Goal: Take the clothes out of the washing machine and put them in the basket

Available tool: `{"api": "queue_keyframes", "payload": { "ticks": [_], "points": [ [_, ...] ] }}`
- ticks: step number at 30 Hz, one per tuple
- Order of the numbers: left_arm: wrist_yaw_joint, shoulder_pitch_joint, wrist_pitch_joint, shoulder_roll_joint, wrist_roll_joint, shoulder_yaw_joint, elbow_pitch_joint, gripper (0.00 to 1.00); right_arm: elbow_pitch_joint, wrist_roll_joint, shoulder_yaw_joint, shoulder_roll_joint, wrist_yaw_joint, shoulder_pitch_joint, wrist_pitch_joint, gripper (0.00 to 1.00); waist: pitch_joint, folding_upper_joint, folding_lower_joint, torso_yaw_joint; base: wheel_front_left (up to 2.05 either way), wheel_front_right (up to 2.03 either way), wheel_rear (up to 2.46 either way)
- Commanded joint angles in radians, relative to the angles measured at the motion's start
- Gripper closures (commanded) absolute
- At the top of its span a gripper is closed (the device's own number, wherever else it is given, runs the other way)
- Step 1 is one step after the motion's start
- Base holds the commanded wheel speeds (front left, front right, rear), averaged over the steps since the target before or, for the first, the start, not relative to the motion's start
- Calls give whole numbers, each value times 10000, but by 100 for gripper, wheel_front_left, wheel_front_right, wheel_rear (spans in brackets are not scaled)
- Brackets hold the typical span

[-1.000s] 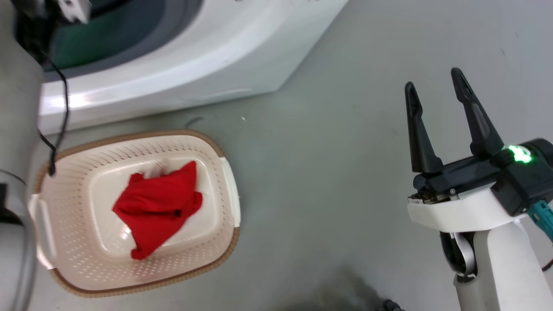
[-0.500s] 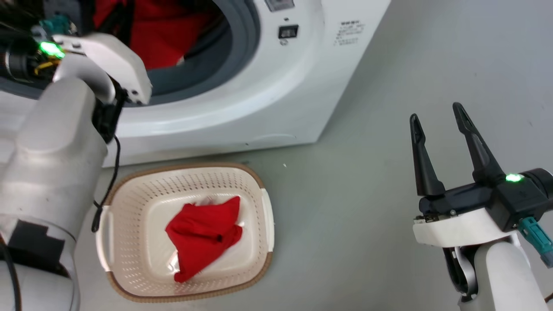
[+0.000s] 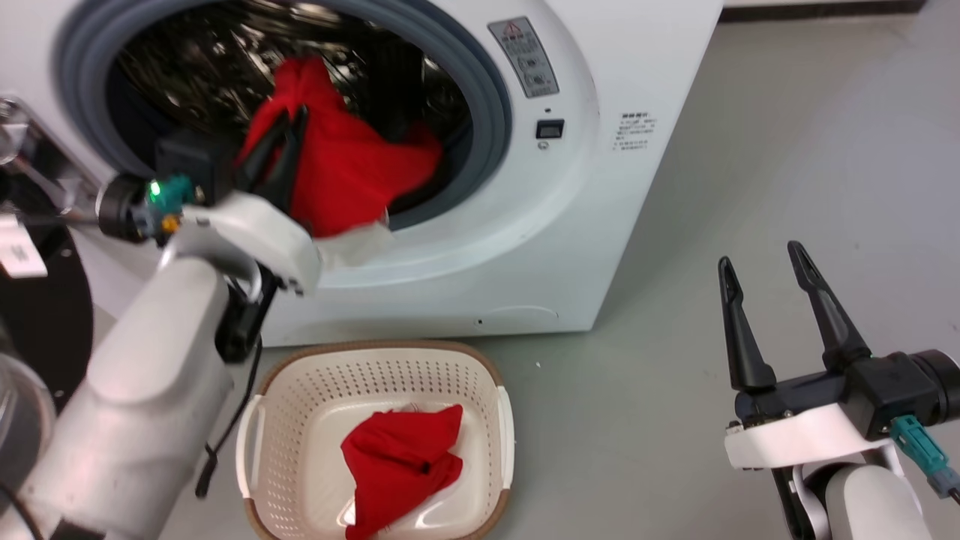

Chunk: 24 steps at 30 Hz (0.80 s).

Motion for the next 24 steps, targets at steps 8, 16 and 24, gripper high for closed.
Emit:
{"api": "queue_keyframes", "payload": {
  "ticks": [8, 16, 24],
  "points": [
    [948, 2346, 875, 906, -106, -168, -3646, 100, 52, -29, -82, 14, -11, 467, -18, 0, -736, 0, 3, 416, 0, 0, 0],
    [1662, 3926, 2277, 1680, -311, -484, -6142, 100, 2, -4, 9, 14, -11, 494, -18, 0, -678, 0, 3, 451, 0, 0, 0],
    [1514, 4734, 2898, 1576, -831, -899, -5426, 100, -68, 43, 72, 14, -11, 75, -18, 0, -23, 0, 3, 222, 0, 0, 0]
  ]
}}
